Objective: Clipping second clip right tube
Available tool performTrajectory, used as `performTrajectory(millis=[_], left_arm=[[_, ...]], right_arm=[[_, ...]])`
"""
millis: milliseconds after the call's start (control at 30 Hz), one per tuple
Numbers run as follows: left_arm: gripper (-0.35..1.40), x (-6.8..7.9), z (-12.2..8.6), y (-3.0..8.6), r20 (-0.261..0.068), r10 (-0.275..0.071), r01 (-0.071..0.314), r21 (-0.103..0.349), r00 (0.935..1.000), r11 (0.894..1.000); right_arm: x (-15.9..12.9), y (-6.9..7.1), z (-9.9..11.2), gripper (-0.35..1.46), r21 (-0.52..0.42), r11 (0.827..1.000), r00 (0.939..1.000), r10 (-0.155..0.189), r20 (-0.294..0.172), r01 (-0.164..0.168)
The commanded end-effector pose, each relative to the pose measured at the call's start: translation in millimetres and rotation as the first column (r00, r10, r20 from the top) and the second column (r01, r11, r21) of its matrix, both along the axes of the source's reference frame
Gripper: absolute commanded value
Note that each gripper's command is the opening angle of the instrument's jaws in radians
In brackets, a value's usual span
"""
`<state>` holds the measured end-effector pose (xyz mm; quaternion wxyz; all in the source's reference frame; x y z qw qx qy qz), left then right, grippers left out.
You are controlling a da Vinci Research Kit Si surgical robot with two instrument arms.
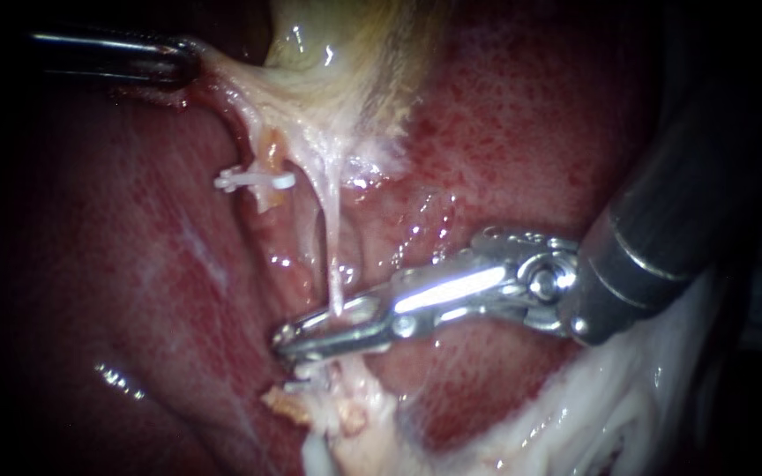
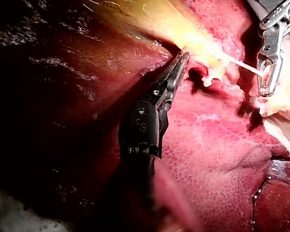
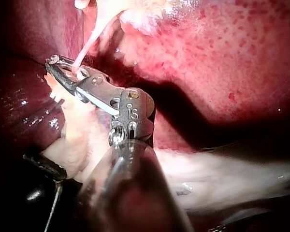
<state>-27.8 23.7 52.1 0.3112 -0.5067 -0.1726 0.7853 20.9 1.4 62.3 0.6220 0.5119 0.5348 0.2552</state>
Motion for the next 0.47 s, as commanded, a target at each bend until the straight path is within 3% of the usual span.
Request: performTrajectory(millis=[33,467], left_arm=[[-0.35,0.0,0.0,0.0,0.0,0.0,0.0,0.0,1.0,1.0],[-0.35,0.0,0.0,0.0,0.0,-0.001,0.001,0.0,1.0,1.0]], right_arm=[[0.0,-0.1,0.0,-0.35,0.012,1.0,1.0,-0.005,0.002,0.005],[-0.1,-0.4,-0.1,-0.35,0.029,0.999,0.9998,-0.019,0.002,0.019]])
